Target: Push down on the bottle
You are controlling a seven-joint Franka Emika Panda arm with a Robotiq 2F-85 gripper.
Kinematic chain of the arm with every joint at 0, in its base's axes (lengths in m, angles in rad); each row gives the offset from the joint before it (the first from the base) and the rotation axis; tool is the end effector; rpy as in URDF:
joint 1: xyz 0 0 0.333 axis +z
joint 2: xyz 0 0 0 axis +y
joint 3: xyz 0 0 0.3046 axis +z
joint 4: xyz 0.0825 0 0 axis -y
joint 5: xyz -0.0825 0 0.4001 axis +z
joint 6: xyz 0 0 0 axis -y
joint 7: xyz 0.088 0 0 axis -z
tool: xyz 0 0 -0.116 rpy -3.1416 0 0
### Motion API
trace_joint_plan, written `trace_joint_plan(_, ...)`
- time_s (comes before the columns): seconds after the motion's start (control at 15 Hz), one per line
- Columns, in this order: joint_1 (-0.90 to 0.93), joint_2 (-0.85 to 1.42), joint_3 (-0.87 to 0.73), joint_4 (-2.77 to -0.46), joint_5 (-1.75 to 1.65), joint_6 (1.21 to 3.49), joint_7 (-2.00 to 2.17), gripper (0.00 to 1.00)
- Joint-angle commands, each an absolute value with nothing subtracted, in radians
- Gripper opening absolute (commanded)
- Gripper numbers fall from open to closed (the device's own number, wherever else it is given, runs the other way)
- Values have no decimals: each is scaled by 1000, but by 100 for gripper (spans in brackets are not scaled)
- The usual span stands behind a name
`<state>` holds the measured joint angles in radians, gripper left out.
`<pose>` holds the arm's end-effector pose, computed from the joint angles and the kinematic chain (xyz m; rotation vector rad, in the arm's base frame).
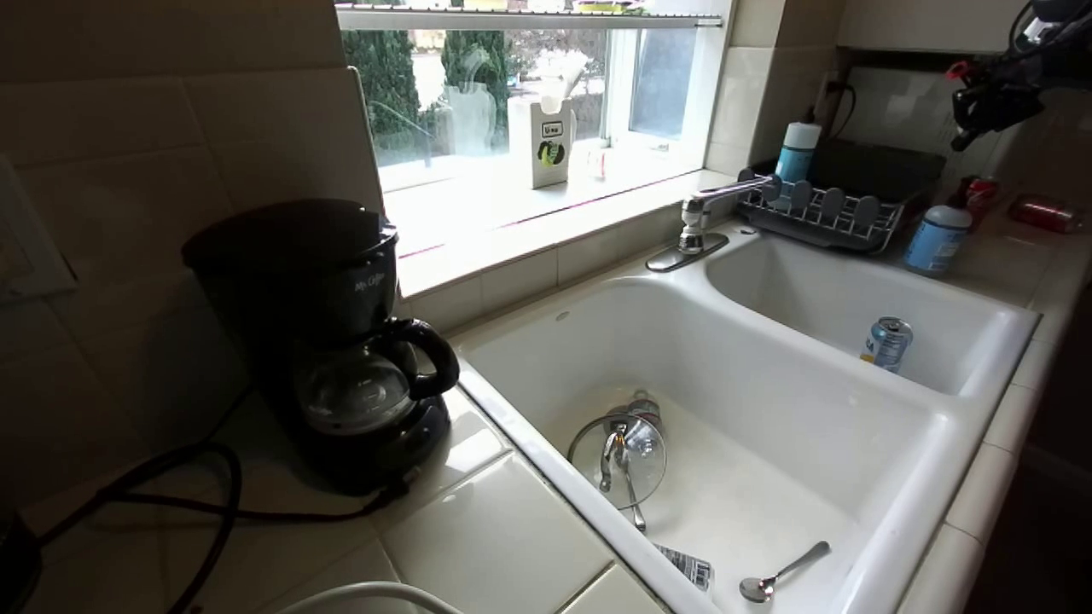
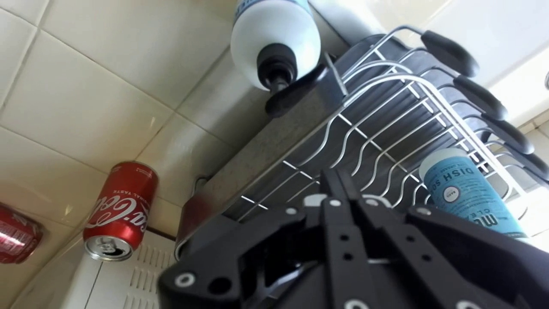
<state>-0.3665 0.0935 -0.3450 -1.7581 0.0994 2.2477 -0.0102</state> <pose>0.4937 -0.4117 0.5274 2.7921 -1.0829 0.6018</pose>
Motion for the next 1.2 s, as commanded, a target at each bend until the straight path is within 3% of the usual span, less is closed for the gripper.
trace_joint_plan(0.0, -377, 141, -350, -1692, 89, 2170, -20, 0)
trace_joint_plan(1.13, -393, 212, -347, -1591, 19, 1977, -35, 0)
